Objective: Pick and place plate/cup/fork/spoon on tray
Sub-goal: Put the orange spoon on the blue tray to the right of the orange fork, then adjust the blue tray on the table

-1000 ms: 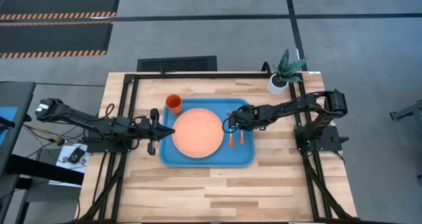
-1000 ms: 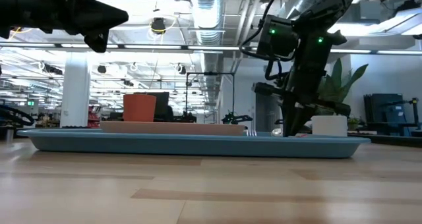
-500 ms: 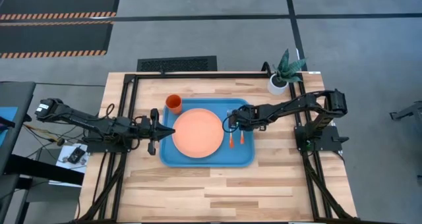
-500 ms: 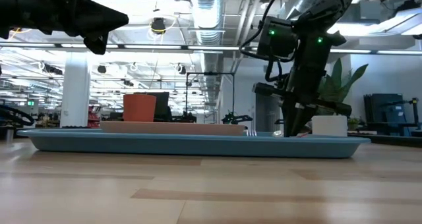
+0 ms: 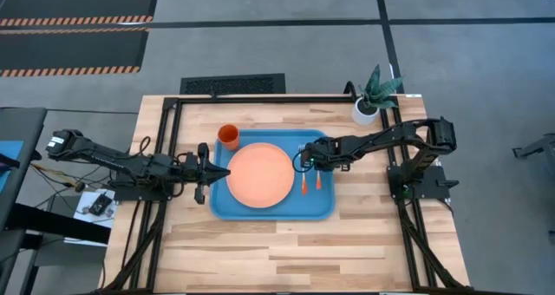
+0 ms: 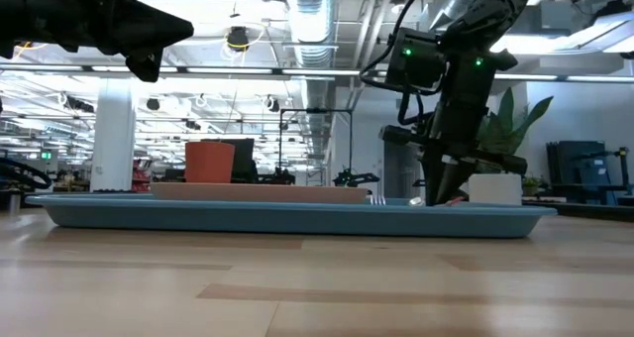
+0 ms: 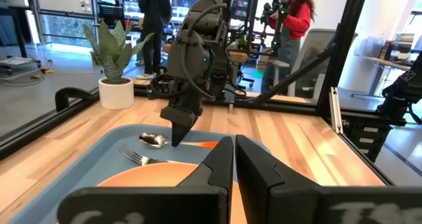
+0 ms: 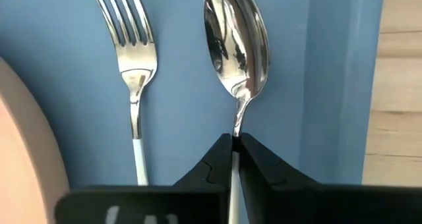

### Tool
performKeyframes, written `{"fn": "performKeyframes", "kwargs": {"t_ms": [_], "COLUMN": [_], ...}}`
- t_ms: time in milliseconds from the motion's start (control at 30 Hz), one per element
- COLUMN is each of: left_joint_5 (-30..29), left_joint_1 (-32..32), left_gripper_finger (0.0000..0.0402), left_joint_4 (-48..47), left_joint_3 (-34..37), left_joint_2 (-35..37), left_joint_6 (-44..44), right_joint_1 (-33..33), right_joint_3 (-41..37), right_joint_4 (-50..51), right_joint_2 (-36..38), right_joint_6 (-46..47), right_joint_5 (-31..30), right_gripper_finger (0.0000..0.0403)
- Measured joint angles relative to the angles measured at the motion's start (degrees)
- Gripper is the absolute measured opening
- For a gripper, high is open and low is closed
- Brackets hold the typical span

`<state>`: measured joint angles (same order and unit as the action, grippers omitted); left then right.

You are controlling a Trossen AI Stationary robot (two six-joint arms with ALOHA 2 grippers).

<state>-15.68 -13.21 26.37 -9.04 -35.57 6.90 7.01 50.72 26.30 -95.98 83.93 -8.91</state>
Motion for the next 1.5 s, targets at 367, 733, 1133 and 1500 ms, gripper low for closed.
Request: {"fn": "performKeyframes", "kwargs": {"t_ms": [367,733,1133,1500], "left_joint_5": [0.0,0.0,-1.1,4.1], "left_joint_1": [0.0,0.0,0.0,0.0], "left_gripper_finger": [0.0006,0.0006,0.0006,0.0006], "left_joint_4": [-0.1,-0.4,-1.7,-2.9], "left_joint_3": [0.0,0.0,0.0,0.0], "left_joint_2": [0.0,0.0,0.0,0.0], "left_joint_6": [0.4,0.4,0.0,-0.2], "right_joint_1": [0.0,-0.1,-0.2,-3.3], "right_joint_3": [0.0,0.0,0.0,-4.4], "right_joint_4": [0.6,1.8,1.7,-15.2], "right_joint_2": [0.0,0.0,2.3,9.2], "right_joint_6": [-1.3,-3.1,-14.1,-48.3], "right_joint_5": [-0.1,-1.7,-1.9,-1.9], "right_gripper_finger": [0.0067,0.0067,0.0058,0.0012]}}
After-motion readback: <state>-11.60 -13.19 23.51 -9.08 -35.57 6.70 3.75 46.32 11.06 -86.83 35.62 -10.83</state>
